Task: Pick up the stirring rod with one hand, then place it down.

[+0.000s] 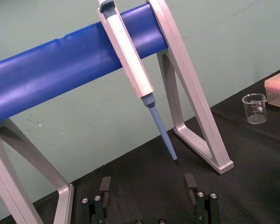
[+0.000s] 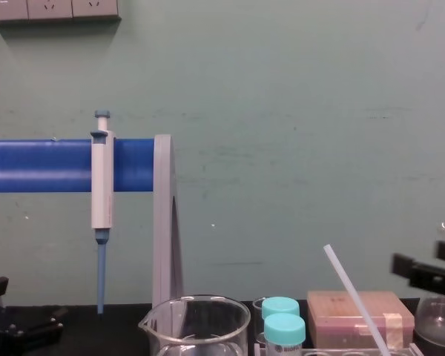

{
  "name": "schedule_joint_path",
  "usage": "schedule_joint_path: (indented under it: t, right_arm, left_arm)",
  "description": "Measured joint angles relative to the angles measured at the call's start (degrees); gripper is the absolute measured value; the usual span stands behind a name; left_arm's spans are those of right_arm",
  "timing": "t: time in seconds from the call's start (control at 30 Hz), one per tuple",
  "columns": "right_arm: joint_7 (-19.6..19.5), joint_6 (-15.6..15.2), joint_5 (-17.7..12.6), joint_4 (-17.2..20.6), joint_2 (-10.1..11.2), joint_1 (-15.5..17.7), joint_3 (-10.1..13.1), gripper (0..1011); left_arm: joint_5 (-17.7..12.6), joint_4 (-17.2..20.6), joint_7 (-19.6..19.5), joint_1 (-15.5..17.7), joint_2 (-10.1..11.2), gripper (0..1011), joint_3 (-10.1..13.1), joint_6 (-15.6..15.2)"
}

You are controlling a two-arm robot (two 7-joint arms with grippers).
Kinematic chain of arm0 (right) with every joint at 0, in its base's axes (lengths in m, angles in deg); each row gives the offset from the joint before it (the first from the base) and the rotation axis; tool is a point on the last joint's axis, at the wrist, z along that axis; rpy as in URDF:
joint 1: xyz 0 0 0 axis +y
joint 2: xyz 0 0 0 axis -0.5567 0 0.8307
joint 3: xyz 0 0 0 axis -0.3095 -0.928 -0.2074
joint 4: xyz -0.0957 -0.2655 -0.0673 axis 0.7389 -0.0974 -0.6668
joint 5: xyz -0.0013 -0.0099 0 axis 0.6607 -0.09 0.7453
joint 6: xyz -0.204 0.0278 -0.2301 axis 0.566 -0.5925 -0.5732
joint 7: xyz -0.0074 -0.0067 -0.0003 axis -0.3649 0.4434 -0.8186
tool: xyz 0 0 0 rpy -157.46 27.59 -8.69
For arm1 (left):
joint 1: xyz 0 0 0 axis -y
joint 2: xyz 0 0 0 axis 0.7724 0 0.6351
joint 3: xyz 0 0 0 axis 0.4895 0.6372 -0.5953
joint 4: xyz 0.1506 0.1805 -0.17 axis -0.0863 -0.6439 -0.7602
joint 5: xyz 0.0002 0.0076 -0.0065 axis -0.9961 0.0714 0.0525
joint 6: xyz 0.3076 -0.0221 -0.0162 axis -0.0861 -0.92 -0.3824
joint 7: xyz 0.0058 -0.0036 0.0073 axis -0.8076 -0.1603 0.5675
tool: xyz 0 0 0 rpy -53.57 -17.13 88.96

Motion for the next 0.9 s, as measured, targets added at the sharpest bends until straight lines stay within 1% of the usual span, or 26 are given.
schedule_joint_path:
  t: [0.03,0.13,0.17,0.2,0.23,0.37,0.43,0.9]
  right_arm:
    - [-4.45,-1.09,1.37,0.83,-0.6,0.81,1.08,1003]
    - [-11.13,-3.55,3.53,1.56,-1.55,1.77,2.48,1003]
    - [-14.96,-5.3,4.68,1.76,-2.17,2.2,3.12,1003]
    - [-16.27,-6.04,5.14,1.78,-2.38,2.31,3.33,1003]
    - [-18.46,-7.67,5.89,1.77,-2.81,2.5,3.7,1003]
    - [-20.68,-10.62,6.79,1.34,-3.43,2.68,4.17,1003]
    - [-20.96,-11.47,7.03,1.14,-3.57,2.68,4.27,1003]
    - [-20.82,-10.79,6.96,1.23,-3.47,2.7,4.22,1003]
  left_arm:
    - [0.0,0.0,0.0,-0.01,0.0,1000,0.0,0.0]
    - [0.0,0.0,0.0,0.0,0.0,1000,0.0,0.0]
    - [0.0,0.0,0.0,0.0,0.0,1000,0.0,0.0]
    - [0.0,0.0,0.0,0.0,0.0,1000,0.0,0.0]
    - [0.0,0.0,0.0,0.0,0.0,1000,0.0,0.0]
    - [0.0,0.0,0.0,0.0,0.0,1000,0.0,0.0]
    - [0.0,0.0,0.0,0.0,0.0,1000,0.0,0.0]
    - [0.0,0.0,0.0,0.0,0.0,1000,0.0,0.0]
